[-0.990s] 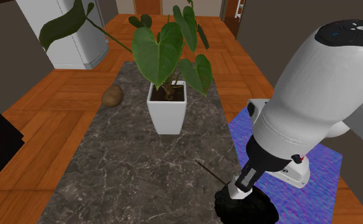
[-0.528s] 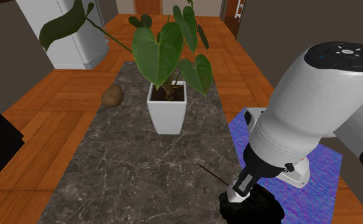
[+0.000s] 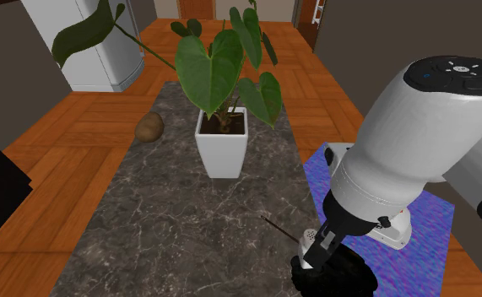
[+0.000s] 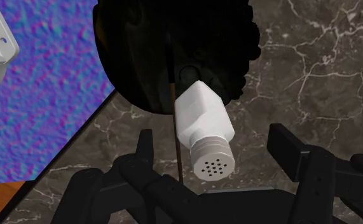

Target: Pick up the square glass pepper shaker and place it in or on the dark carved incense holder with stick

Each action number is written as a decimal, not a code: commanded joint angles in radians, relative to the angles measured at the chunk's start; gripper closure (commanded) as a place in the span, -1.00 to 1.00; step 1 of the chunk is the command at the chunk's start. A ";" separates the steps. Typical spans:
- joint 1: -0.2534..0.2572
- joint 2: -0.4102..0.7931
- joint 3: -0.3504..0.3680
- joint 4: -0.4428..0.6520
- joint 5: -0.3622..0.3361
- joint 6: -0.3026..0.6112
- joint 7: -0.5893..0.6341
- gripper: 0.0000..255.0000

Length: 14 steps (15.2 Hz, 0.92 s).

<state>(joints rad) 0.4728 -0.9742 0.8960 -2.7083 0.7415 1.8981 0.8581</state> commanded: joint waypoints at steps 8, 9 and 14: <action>-0.005 -0.034 -0.095 0.086 -0.078 -0.126 0.015 -1.00; -0.005 -0.034 -0.095 0.086 -0.078 -0.126 0.016 -1.00; -0.005 -0.034 -0.095 0.086 -0.078 -0.126 0.015 -1.00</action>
